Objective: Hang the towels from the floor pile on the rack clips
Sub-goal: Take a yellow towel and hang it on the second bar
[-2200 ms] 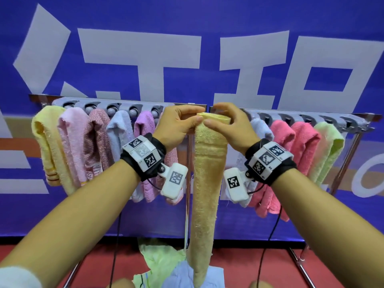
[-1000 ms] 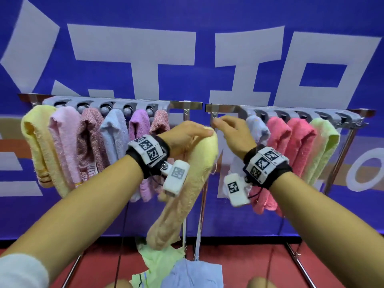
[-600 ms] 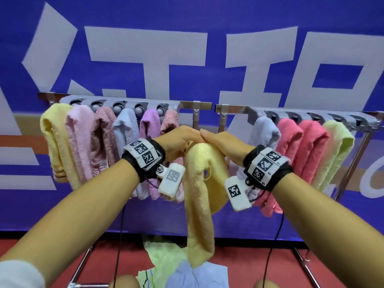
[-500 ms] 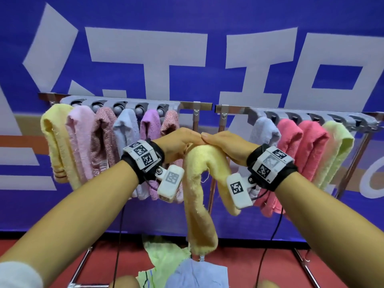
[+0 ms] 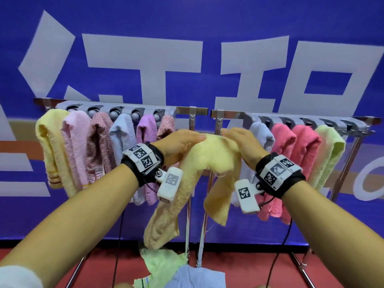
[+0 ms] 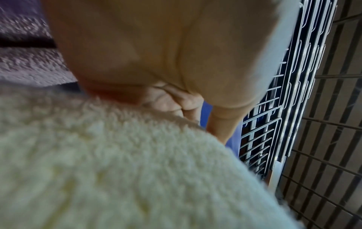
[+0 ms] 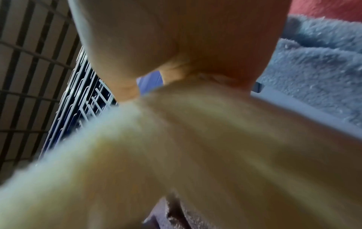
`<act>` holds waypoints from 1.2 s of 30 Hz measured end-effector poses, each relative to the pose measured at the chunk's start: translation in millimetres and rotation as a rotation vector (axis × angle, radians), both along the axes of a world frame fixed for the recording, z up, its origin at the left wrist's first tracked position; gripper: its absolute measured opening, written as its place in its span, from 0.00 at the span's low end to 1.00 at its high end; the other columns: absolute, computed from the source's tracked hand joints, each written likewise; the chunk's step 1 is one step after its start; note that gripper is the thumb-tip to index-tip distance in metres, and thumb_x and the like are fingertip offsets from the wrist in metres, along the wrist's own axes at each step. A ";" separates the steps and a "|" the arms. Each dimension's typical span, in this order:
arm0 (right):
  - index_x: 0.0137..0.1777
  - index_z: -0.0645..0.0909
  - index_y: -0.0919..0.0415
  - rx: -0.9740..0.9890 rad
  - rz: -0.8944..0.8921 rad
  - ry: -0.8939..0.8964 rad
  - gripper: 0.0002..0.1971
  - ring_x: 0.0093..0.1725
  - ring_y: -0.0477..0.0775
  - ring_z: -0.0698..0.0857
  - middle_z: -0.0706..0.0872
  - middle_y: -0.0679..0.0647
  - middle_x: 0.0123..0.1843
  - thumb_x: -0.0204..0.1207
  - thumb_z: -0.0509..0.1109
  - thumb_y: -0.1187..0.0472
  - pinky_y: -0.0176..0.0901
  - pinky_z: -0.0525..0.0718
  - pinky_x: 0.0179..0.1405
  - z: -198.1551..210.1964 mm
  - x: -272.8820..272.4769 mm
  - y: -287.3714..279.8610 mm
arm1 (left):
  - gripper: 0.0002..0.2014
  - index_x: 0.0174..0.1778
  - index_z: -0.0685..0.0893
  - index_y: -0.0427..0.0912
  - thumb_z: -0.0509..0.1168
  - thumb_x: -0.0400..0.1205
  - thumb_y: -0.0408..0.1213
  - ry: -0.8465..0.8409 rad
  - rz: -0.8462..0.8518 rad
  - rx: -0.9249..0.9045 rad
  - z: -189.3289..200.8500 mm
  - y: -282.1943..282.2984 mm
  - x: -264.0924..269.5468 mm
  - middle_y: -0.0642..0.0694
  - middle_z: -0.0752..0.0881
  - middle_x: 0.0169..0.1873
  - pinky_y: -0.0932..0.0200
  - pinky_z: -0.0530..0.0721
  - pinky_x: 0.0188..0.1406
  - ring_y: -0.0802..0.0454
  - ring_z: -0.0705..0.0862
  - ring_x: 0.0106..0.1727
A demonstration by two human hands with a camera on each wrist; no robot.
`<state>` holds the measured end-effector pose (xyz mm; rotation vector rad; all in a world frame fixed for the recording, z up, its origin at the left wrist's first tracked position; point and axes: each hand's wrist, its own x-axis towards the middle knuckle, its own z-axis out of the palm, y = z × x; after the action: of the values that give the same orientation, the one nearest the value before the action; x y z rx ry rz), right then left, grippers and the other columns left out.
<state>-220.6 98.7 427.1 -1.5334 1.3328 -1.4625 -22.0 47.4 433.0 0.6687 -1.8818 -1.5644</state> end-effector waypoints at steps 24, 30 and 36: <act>0.39 0.75 0.57 0.077 0.178 -0.083 0.09 0.31 0.52 0.78 0.77 0.57 0.35 0.68 0.74 0.61 0.44 0.74 0.31 15.6 -4.6 12.6 | 0.10 0.44 0.85 0.37 0.62 0.87 0.37 0.022 -0.033 -0.029 10.8 5.0 -15.7 0.45 0.85 0.32 0.61 0.82 0.32 0.53 0.83 0.33; 0.37 0.76 0.56 0.060 0.076 -0.199 0.07 0.26 0.49 0.68 0.69 0.54 0.30 0.64 0.71 0.64 0.40 0.65 0.28 28.5 -34.0 29.7 | 0.10 0.44 0.86 0.34 0.64 0.86 0.36 0.097 -0.052 -0.049 19.7 21.4 -59.2 0.48 0.84 0.25 0.63 0.80 0.26 0.56 0.81 0.26; 0.35 0.74 0.55 0.036 -0.074 -0.249 0.13 0.25 0.49 0.69 0.73 0.49 0.26 0.73 0.65 0.75 0.39 0.66 0.24 31.7 -88.5 56.8 | 0.04 0.47 0.81 0.39 0.64 0.86 0.35 0.132 -0.090 -0.036 28.1 34.3 -122.5 0.48 0.80 0.29 0.65 0.75 0.24 0.57 0.77 0.26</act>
<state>-309.1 155.5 458.9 -1.2444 1.2701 -1.6078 -144.5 81.7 461.1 0.4592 -1.8597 -1.5861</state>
